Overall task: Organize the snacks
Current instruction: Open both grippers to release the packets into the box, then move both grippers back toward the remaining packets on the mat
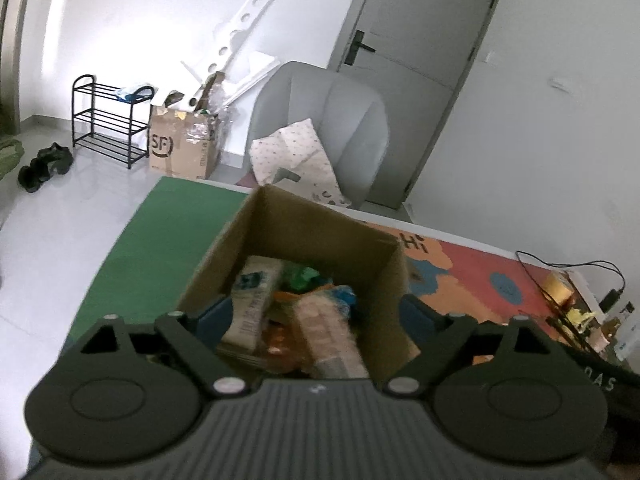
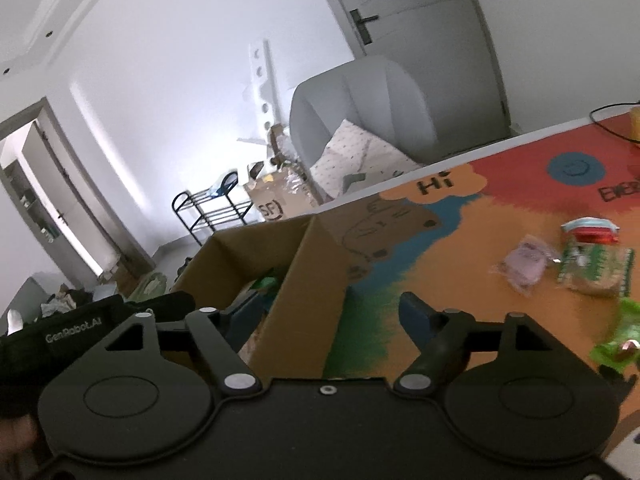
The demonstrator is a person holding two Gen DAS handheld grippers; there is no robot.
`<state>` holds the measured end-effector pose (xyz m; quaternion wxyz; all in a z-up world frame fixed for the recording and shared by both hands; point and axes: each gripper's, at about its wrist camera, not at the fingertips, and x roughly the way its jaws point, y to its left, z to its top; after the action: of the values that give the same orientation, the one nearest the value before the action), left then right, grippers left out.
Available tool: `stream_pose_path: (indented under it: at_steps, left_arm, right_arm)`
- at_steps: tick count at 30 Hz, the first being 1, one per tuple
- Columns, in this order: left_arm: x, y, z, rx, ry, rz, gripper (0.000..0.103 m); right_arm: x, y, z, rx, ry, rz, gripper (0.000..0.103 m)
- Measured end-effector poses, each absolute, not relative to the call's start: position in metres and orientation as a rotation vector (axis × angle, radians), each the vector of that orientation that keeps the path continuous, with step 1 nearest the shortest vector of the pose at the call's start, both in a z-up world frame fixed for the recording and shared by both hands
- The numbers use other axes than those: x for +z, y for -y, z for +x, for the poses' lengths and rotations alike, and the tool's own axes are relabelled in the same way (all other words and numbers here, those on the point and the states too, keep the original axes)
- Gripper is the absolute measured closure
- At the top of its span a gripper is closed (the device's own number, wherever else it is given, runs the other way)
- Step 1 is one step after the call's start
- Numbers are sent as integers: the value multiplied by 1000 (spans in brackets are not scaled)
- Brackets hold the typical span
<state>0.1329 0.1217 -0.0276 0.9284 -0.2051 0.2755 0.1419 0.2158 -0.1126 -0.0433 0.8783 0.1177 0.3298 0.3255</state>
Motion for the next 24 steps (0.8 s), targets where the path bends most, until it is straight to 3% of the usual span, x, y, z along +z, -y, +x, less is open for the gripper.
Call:
stream_pose_path:
  at_steps: [8,24]
  left_arm:
    - [-23,-96,136,268,-572,-382,7]
    - [-13,-46,135,196,-563,-364,3]
  right_arm:
    - [-41,149,217,597,-668,282,0]
    - [-38,214,202,497,-656,302,0]
